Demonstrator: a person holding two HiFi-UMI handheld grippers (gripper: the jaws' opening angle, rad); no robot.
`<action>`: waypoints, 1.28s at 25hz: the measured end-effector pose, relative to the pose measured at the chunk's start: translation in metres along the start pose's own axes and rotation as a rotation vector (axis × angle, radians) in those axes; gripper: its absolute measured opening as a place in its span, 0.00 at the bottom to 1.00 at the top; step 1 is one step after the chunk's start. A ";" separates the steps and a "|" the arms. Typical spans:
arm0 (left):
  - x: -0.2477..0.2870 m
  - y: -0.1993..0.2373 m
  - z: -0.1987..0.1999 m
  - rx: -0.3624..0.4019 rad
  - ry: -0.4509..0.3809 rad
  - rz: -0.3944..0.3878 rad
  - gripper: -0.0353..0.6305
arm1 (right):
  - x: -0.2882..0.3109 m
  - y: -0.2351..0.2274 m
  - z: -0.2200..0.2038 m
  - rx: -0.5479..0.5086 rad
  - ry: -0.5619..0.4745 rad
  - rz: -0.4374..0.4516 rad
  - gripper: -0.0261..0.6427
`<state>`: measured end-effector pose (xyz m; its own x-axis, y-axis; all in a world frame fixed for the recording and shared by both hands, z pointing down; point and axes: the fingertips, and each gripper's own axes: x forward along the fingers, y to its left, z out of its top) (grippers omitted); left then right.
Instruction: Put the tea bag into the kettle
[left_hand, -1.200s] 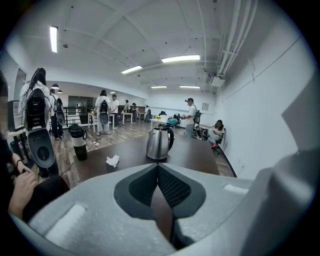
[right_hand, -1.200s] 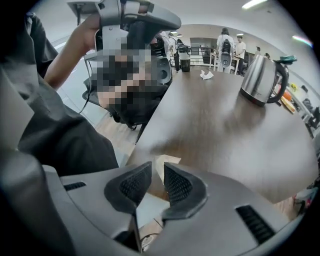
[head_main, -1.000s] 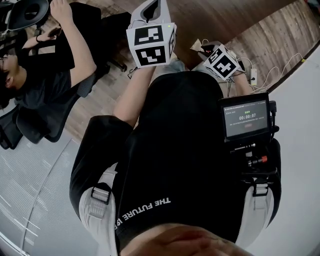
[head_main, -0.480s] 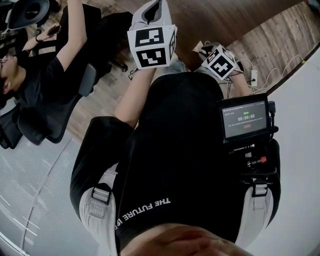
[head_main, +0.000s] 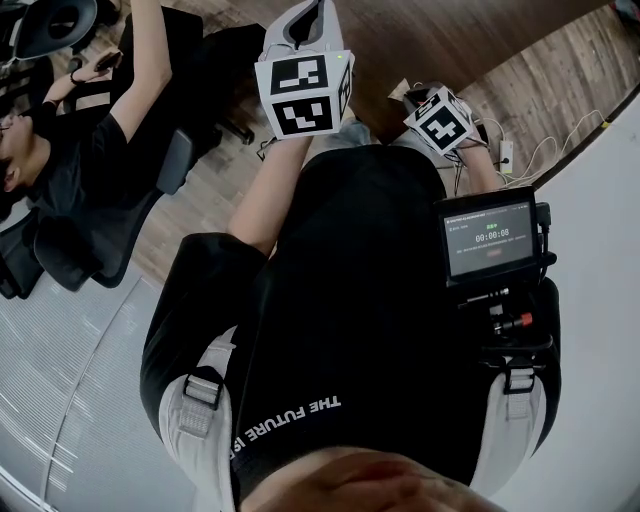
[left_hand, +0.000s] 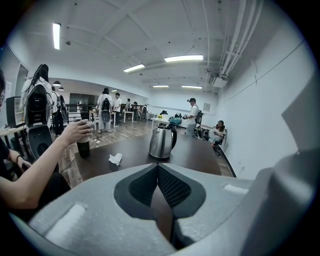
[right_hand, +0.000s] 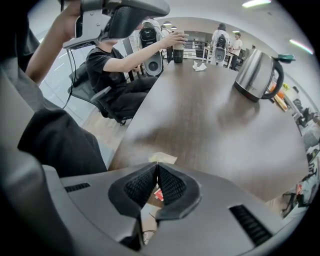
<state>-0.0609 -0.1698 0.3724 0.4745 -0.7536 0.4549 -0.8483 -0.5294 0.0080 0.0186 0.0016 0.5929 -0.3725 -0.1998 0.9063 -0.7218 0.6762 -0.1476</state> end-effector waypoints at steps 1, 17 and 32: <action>0.000 0.000 0.000 -0.001 0.000 0.001 0.06 | 0.000 -0.001 0.001 0.010 -0.006 0.004 0.05; 0.001 -0.004 0.007 0.020 -0.030 -0.017 0.06 | -0.030 -0.038 0.026 0.164 -0.160 0.003 0.05; 0.000 0.002 0.020 0.040 -0.059 -0.009 0.06 | -0.078 -0.067 0.074 0.169 -0.320 -0.065 0.05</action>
<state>-0.0584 -0.1787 0.3540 0.4959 -0.7697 0.4021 -0.8345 -0.5505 -0.0246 0.0530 -0.0806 0.5033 -0.4674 -0.4683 0.7498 -0.8261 0.5333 -0.1819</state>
